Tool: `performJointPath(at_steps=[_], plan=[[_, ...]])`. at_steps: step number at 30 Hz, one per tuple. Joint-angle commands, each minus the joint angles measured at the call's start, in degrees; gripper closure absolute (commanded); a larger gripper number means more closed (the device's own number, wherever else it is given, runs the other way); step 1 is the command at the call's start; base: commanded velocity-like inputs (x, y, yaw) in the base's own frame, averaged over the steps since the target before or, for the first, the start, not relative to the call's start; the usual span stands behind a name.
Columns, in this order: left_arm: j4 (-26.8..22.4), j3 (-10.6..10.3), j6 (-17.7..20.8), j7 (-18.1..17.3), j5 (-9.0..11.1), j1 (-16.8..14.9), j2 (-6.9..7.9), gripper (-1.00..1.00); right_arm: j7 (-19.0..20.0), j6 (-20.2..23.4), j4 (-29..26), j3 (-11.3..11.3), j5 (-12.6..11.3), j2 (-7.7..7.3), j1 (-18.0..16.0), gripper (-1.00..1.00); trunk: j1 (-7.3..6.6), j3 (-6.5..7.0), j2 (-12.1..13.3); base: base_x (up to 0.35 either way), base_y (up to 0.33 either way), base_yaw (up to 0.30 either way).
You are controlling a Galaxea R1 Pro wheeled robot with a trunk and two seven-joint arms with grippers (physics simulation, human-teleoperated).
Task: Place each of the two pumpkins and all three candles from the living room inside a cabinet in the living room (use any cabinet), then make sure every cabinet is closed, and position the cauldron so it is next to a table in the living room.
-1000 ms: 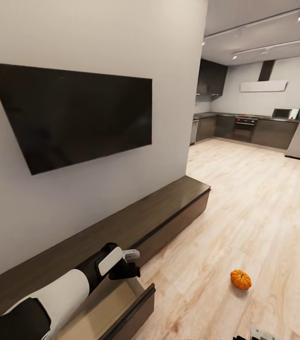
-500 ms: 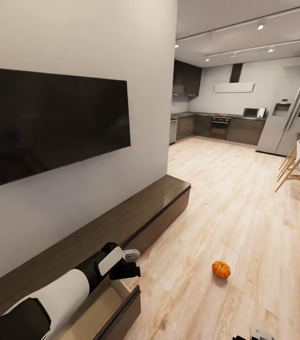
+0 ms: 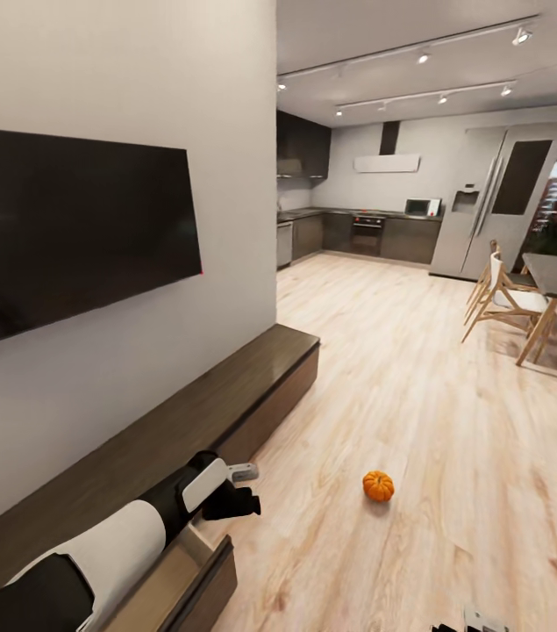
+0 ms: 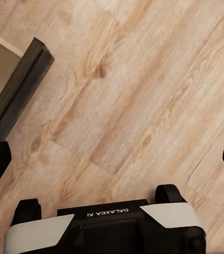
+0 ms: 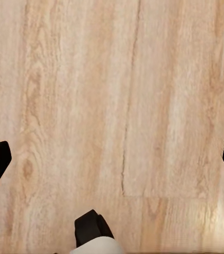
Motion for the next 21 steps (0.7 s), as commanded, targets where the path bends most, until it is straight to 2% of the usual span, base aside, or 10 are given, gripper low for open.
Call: performJointPath(at_steps=[1,21], plan=[[0.01,-0.01,-0.02,-0.02,0.00,0.00,0.00,-1.00,0.00,0.00,0.00,0.00,-0.01,0.01,0.00,-1.00,0.00,0.00,0.00,0.000,0.000,-0.274],[0.02,-0.02,-0.27,-0.26,-0.08,0.33,0.09,-1.00,0.00,0.08,0.00,0.00,0.05,0.03,0.00,-1.00,0.00,0.00,0.00,0.000,0.000,-0.274]])
